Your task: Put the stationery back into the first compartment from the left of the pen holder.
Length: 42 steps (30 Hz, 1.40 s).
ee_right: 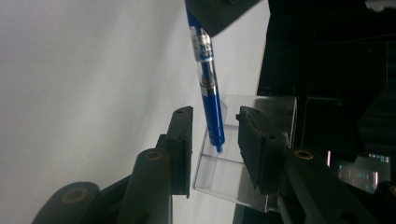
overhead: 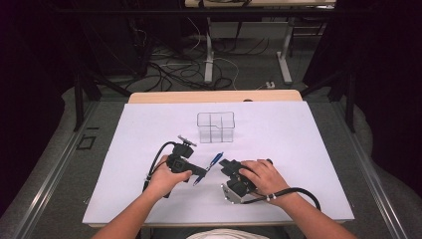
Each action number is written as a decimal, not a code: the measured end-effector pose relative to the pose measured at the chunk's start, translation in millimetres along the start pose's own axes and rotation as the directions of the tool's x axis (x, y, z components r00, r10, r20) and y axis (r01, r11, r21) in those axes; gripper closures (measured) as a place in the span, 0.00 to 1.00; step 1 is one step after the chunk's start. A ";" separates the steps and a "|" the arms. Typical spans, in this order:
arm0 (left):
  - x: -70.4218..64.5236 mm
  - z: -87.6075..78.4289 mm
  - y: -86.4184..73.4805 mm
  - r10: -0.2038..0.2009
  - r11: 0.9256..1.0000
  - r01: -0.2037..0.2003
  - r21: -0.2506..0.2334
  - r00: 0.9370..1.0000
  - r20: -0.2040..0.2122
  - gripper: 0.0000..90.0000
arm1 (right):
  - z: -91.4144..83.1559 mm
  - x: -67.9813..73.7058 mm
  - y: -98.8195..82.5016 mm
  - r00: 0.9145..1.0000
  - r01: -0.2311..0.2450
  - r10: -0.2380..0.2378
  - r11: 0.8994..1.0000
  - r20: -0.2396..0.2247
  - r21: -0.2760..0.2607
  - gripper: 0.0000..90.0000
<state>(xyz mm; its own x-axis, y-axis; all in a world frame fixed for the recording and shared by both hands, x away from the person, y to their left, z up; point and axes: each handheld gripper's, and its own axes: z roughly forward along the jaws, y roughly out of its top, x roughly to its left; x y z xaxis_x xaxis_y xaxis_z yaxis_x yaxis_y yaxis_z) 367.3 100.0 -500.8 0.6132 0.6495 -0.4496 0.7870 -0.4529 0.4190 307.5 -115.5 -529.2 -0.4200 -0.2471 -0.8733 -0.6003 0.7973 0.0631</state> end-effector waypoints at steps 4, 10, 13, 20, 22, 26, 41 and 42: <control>-2.8 2.4 0.2 0.010 1.000 -0.010 0.007 1.000 0.004 0.89 | 3.6 5.4 3.9 1.000 0.020 -0.020 1.000 -0.013 0.000 0.76; -9.0 6.4 0.0 0.015 1.000 -0.015 0.010 1.000 0.017 0.89 | 7.7 9.3 7.0 0.999 0.042 -0.042 0.999 -0.014 -0.001 0.78; -12.1 7.8 -0.1 0.018 1.000 -0.019 0.019 1.000 0.022 0.89 | 8.9 10.6 9.1 0.998 0.051 -0.051 0.999 -0.021 -0.007 0.78; -14.9 9.7 0.1 0.022 1.000 -0.023 0.017 0.999 0.032 0.89 | 11.7 13.4 11.1 0.998 0.059 -0.060 0.998 -0.034 -0.009 0.80; -15.6 10.1 0.1 0.021 1.000 -0.022 0.019 0.999 0.034 0.89 | 11.7 13.3 11.8 0.997 0.072 -0.073 0.997 -0.032 -0.010 0.81; -16.6 11.3 0.2 0.028 0.999 -0.029 0.023 0.999 0.037 0.89 | 13.8 14.5 11.9 0.997 0.074 -0.075 0.997 -0.032 -0.033 0.84; -16.5 13.2 0.2 0.015 1.000 -0.016 0.010 0.998 0.058 0.88 | 13.9 14.8 15.2 0.993 0.119 -0.119 0.993 -0.029 0.002 0.88; -16.2 13.2 0.1 0.010 1.000 -0.010 0.007 0.998 0.058 0.88 | 14.2 14.9 14.9 0.993 0.118 -0.118 0.993 -0.026 0.001 0.88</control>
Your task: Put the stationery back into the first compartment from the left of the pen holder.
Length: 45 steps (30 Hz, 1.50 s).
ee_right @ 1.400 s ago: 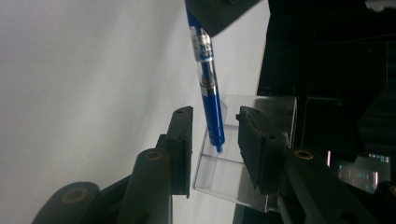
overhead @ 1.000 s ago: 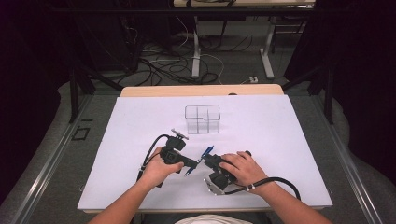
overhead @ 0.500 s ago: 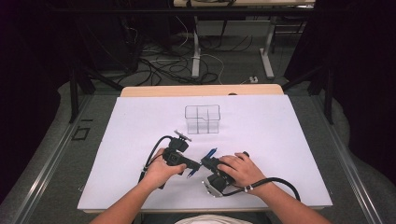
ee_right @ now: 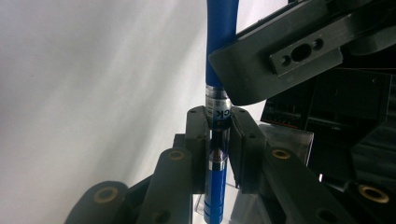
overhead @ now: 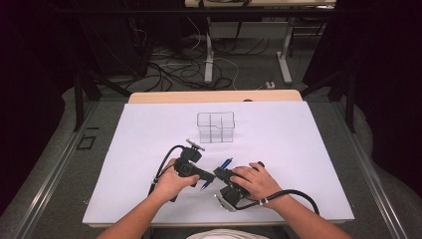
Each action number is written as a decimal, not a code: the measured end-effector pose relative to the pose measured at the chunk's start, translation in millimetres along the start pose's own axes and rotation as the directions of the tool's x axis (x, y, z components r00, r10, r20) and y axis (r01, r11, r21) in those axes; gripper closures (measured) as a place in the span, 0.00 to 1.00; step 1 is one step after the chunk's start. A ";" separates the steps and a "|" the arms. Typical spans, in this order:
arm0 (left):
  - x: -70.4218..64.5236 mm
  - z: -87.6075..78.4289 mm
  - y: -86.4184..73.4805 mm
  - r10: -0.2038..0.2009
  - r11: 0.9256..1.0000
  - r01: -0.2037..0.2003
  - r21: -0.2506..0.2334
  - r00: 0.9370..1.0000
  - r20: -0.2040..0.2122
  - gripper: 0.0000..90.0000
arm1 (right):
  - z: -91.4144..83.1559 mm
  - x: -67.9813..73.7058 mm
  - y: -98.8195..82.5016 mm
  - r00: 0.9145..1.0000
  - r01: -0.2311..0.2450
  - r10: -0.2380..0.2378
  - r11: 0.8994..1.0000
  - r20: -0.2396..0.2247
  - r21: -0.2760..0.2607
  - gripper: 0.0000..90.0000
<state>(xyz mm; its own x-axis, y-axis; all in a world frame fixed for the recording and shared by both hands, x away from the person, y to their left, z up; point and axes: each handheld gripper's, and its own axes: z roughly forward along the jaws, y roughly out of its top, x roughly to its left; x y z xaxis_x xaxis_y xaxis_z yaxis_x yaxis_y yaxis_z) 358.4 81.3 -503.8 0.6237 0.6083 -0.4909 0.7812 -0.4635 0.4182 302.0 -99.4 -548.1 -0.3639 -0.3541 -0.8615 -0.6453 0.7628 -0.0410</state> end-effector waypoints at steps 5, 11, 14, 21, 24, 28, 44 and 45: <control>1.7 -7.9 -0.5 -0.002 0.999 0.001 -0.037 1.000 -0.018 0.78 | 1.1 0.7 -0.7 1.000 0.000 0.000 1.000 -0.003 0.000 0.88; 9.9 -20.1 -3.0 -0.030 0.995 0.024 -0.100 0.997 -0.065 0.68 | 2.4 -2.8 -2.5 1.000 0.004 -0.004 1.000 0.010 -0.002 0.88; 15.1 -25.0 -5.2 -0.046 0.990 0.033 -0.137 0.994 -0.094 0.63 | 3.4 -8.4 -4.7 1.000 -0.014 0.015 1.000 0.027 -0.007 0.88; 33.0 -35.4 -13.0 -0.090 0.974 0.054 -0.218 0.983 -0.160 0.52 | 9.4 -23.4 -9.7 0.997 -0.038 0.039 0.999 0.064 -0.018 0.88; 39.9 -39.7 -16.2 -0.100 0.967 0.052 -0.248 0.977 -0.188 0.48 | 14.1 -28.5 -11.4 0.996 -0.049 0.052 0.998 0.075 -0.032 0.88; 50.4 -47.4 -20.8 -0.111 0.959 0.041 -0.281 0.965 -0.238 0.41 | 21.5 -34.5 -13.6 0.989 -0.115 0.119 0.992 0.085 -0.047 0.88; 83.4 -71.2 -47.7 -0.133 0.945 0.008 -0.326 0.923 -0.362 0.29 | 33.8 -52.9 -18.5 0.942 -0.324 0.327 0.945 0.080 -0.051 0.88; 83.5 -71.8 -48.1 -0.125 0.945 -0.001 -0.327 0.923 -0.363 0.29 | 35.1 -54.1 -19.3 0.935 -0.337 0.343 0.939 0.096 -0.067 0.88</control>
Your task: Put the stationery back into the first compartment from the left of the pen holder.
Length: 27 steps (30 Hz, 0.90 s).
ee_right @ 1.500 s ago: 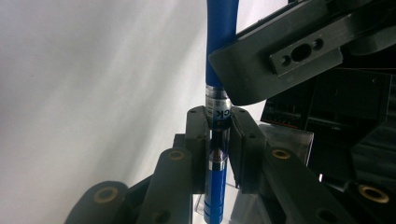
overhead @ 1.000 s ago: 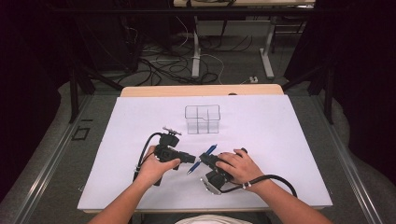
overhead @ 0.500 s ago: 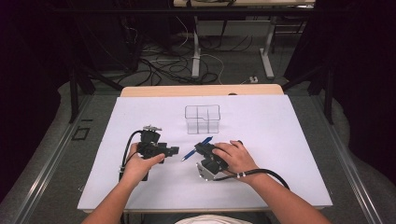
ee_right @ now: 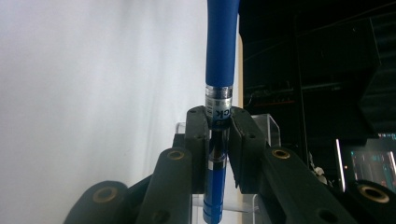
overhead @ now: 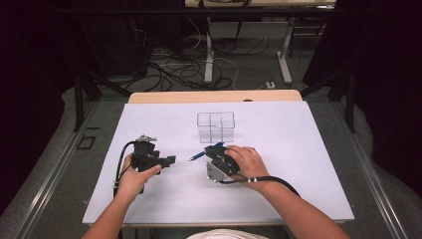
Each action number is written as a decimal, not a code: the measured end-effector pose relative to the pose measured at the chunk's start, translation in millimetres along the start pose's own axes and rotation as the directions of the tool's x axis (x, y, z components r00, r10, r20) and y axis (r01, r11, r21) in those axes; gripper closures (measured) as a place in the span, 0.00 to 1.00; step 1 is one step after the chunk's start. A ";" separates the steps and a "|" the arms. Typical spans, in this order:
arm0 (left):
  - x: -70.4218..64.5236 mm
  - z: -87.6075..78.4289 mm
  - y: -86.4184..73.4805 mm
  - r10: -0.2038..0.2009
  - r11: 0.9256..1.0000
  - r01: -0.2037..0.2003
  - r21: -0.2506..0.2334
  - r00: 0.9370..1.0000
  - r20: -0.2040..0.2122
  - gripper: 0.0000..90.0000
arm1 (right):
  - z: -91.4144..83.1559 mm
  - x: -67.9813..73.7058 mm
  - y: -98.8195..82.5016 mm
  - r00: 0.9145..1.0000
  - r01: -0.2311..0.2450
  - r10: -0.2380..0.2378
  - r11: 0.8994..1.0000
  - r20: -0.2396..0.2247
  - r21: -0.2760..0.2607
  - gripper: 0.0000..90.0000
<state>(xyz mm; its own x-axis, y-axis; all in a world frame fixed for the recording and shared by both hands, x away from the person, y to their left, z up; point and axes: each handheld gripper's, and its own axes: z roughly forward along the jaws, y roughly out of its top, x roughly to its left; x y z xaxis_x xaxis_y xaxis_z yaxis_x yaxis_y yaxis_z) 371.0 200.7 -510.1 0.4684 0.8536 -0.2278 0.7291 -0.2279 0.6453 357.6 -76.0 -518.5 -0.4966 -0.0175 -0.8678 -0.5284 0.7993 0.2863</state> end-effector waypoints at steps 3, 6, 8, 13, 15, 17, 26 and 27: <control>1.1 -1.8 -0.8 -0.001 1.000 0.001 -0.023 1.000 0.001 0.25 | 0.4 -5.8 1.3 1.000 -0.025 0.025 1.000 0.000 0.013 0.88; 2.9 -2.7 -2.1 0.002 0.999 -0.002 -0.038 1.000 0.000 0.20 | 2.8 -12.0 2.2 0.998 -0.067 0.067 0.998 0.017 -0.001 0.88; 4.4 -3.4 -3.3 0.003 0.999 -0.003 -0.043 1.000 0.003 0.18 | 4.3 -16.9 3.5 0.995 -0.099 0.099 0.995 0.028 -0.002 0.88; 7.0 -3.9 -3.7 -0.014 0.996 0.017 -0.082 0.999 0.039 0.09 | 8.8 -28.4 5.6 0.985 -0.160 0.161 0.987 0.058 -0.025 0.88; 6.7 -3.9 -3.6 -0.016 0.996 0.019 -0.085 0.999 0.034 0.07 | 10.6 -34.5 7.2 0.980 -0.187 0.187 0.982 0.060 -0.017 0.88; 6.4 -2.6 -4.4 -0.012 0.996 0.015 -0.086 0.999 0.033 0.07 | 12.4 -39.9 8.5 0.978 -0.198 0.198 0.980 0.067 -0.018 0.88; 12.1 -3.6 -5.5 -0.036 0.994 0.039 -0.104 0.999 0.034 0.07 | 23.8 -61.0 15.1 0.967 -0.241 0.242 0.970 0.081 -0.024 0.88; 14.1 -4.8 -5.3 -0.042 0.993 0.046 -0.113 0.999 0.031 0.06 | 24.9 -62.7 15.6 0.966 -0.245 0.247 0.969 0.080 -0.026 0.88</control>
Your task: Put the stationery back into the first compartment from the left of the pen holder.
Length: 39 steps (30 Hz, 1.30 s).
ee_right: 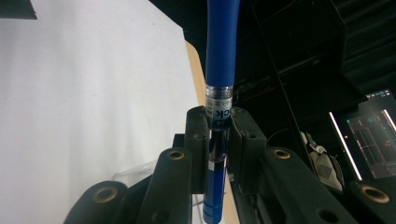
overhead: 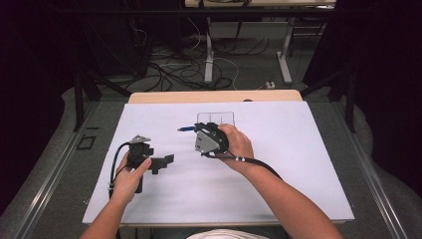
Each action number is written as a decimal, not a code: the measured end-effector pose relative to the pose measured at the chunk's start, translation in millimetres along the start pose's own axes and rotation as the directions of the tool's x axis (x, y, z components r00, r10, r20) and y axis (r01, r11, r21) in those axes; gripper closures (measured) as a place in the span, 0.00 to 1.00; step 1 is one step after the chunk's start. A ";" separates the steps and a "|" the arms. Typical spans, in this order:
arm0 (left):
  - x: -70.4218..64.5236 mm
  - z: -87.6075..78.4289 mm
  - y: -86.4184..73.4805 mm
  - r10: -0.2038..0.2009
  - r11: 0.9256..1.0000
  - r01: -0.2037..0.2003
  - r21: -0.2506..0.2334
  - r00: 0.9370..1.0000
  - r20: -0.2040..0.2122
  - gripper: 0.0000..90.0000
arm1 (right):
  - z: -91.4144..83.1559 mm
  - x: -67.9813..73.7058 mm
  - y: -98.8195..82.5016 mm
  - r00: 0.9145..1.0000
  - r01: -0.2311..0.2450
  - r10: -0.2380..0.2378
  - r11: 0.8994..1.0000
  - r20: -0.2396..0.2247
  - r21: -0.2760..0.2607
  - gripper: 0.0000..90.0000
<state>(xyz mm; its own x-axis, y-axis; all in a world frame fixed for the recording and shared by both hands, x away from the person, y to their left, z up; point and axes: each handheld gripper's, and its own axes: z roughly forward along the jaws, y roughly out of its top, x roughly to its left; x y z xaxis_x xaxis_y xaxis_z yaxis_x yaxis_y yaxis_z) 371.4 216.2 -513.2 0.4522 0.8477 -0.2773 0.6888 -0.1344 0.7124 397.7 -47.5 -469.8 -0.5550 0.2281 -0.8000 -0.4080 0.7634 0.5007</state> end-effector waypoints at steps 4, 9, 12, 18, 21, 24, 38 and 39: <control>4.9 -3.2 0.4 -0.011 1.000 0.011 -0.012 1.000 -0.015 0.03 | 5.3 -8.1 2.7 0.999 -0.039 0.039 0.999 0.008 -0.004 0.88; 3.6 -2.7 -0.9 0.064 0.997 -0.064 0.032 0.998 -0.016 0.02 | 11.0 -17.8 4.3 0.997 -0.076 0.076 0.997 0.009 0.001 0.88; 0.5 0.4 -2.5 0.112 0.993 -0.111 0.042 0.993 -0.022 0.01 | 14.3 -24.8 3.2 0.993 -0.114 0.114 0.993 0.002 -0.004 0.88; -3.4 2.8 -3.4 0.131 0.990 -0.129 0.052 0.991 -0.033 0.00 | 22.2 -35.4 -3.0 0.971 -0.238 0.238 0.971 -0.008 -0.012 0.88; -6.1 3.4 -3.5 0.152 0.987 -0.150 0.061 0.987 -0.041 0.01 | 27.1 -39.9 -7.1 0.954 -0.300 0.300 0.954 -0.016 -0.018 0.87; -8.7 4.8 -3.8 0.163 0.985 -0.160 0.062 0.986 -0.042 0.00 | 31.8 -43.5 -11.1 0.933 -0.359 0.358 0.933 -0.024 -0.028 0.87; -9.4 6.2 -4.5 0.174 0.983 -0.171 0.072 0.984 -0.042 0.01 | 45.3 -38.4 -20.5 0.886 -0.462 0.460 0.886 -0.054 -0.030 0.87; -9.4 6.2 -4.5 0.173 0.983 -0.170 0.072 0.984 -0.041 0.01 | 46.1 -37.2 -19.9 0.887 -0.461 0.459 0.887 -0.058 -0.028 0.87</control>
<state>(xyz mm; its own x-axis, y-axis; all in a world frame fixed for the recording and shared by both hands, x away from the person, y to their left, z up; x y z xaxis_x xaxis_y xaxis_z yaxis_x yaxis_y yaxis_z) 367.6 205.6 -517.9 0.5408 0.8321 -0.1229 0.6411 -0.3131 0.7007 459.9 -43.3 -465.3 -0.7212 0.5177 -0.4602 -0.1266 0.5547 0.8224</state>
